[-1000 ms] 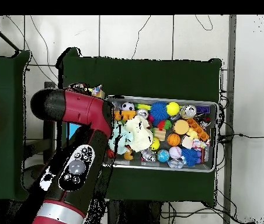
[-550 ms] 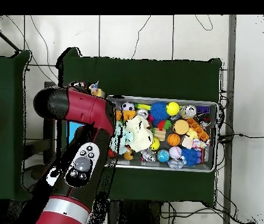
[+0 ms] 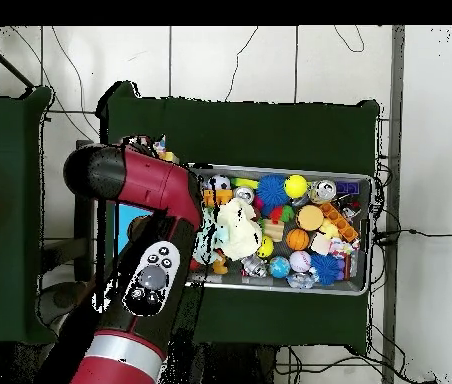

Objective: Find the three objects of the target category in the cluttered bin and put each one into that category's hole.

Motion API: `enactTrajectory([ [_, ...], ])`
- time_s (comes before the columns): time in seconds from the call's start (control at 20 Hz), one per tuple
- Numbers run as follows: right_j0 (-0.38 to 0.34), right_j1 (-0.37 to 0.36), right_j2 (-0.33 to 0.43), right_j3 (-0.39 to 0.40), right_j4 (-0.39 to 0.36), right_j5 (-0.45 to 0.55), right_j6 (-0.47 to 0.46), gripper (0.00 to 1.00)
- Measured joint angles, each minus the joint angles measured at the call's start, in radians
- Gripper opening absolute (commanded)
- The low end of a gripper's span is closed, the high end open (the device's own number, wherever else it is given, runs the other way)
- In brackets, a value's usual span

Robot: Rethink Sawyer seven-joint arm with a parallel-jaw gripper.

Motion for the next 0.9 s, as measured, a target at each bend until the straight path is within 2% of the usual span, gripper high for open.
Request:
enactTrajectory([
  [0.6, 0.008, 0.000, -0.009, 0.000, -0.002, 0.012, 0.000, 0.00],
  [0.9, 0.040, -0.008, -0.027, 0.020, -0.005, 0.134, 0.000, 0.00],
])
